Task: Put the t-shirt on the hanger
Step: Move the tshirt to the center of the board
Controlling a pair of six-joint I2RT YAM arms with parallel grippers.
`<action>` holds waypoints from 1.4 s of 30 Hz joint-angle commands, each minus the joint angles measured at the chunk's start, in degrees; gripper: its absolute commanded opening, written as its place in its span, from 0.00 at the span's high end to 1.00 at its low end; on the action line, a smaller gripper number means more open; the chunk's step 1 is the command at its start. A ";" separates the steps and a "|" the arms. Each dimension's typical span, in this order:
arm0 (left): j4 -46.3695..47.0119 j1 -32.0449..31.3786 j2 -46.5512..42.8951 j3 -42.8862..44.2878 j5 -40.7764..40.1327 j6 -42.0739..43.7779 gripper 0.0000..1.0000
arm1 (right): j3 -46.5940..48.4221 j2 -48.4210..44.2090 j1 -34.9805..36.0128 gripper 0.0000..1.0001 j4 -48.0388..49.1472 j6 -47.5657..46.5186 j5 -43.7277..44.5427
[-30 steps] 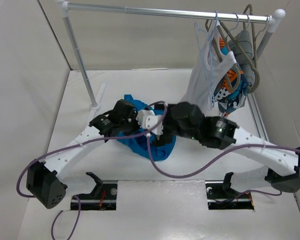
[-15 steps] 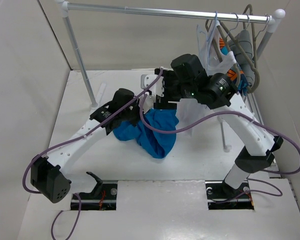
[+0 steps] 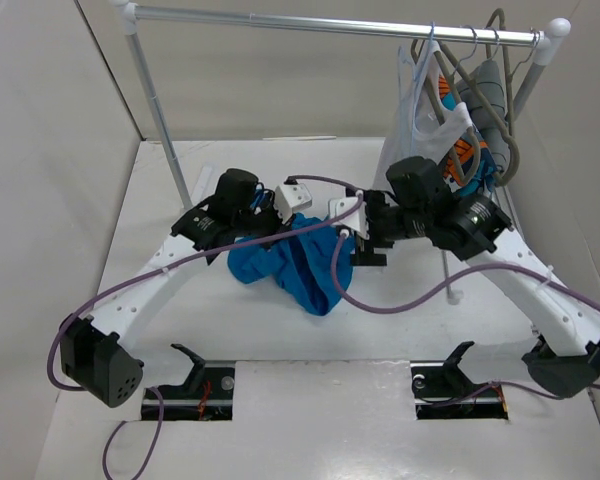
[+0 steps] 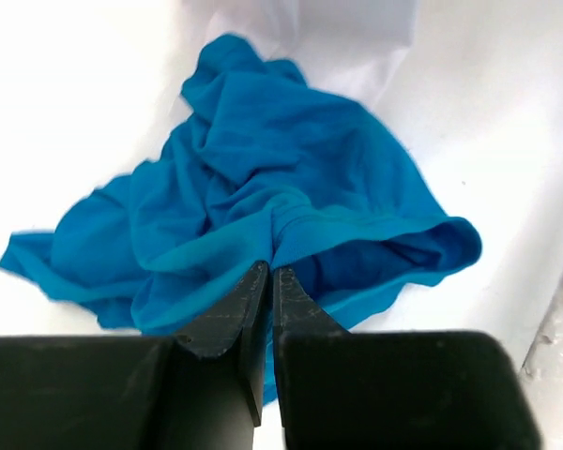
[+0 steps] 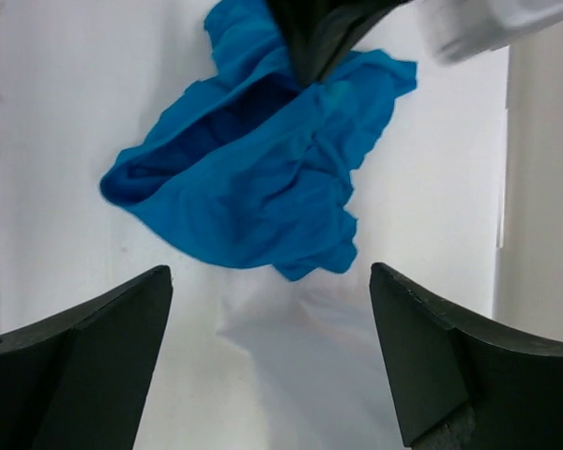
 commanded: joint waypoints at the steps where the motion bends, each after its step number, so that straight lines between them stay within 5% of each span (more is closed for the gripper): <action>1: -5.09 4.33 -1.87 1.66 2.19 -5.34 1.00 | -3.81 -11.40 -0.19 0.09 7.00 4.45 -0.88; 9: -4.56 4.33 -0.82 1.66 5.09 -5.34 1.00 | -10.79 -15.99 1.31 0.06 8.40 10.17 7.90; 21: -4.56 4.33 -0.82 0.43 5.18 -4.82 1.00 | -2.17 2.29 9.31 0.02 9.47 11.85 17.75; 42: -4.03 5.04 2.61 3.94 13.62 -5.88 1.00 | -17.20 -3.86 8.60 0.00 6.38 13.69 24.08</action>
